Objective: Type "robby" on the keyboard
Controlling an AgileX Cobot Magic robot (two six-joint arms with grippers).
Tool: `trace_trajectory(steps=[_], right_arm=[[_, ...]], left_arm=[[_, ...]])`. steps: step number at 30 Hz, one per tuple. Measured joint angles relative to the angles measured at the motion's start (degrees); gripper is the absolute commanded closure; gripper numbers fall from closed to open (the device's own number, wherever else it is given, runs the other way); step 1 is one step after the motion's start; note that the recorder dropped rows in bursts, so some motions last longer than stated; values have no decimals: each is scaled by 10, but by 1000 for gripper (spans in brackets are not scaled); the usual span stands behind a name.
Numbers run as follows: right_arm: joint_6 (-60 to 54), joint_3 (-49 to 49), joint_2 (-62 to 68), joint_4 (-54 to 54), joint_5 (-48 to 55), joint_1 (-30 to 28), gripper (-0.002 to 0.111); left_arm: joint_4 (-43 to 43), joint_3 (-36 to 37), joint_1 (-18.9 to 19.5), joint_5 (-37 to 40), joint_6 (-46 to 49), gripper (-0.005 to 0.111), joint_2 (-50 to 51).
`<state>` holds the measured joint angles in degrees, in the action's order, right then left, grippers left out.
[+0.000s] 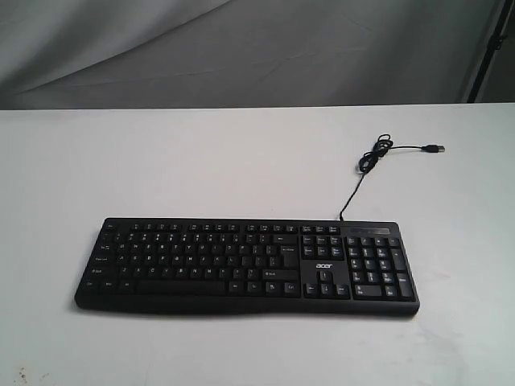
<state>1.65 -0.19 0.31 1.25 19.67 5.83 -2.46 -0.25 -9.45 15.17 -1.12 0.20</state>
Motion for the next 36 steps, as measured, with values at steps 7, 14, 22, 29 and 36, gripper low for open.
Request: trace_trajectory(steps=[7,14,22,29,36], right_arm=[[0,0,0,-3,-68,0,108],[0,0,0,-3,-205,0,108],[0,0,0,-3,-286,0,108],[86,0,0,50,-432,0,108],[177,-14,1,65,-440,0,108]], left_arm=[[0,0,0,0,0,107,0],[0,0,0,0,0,107,0],[0,0,0,0,0,107,0],[0,0,0,0,0,107,0],[0,0,0,0,0,107,0]])
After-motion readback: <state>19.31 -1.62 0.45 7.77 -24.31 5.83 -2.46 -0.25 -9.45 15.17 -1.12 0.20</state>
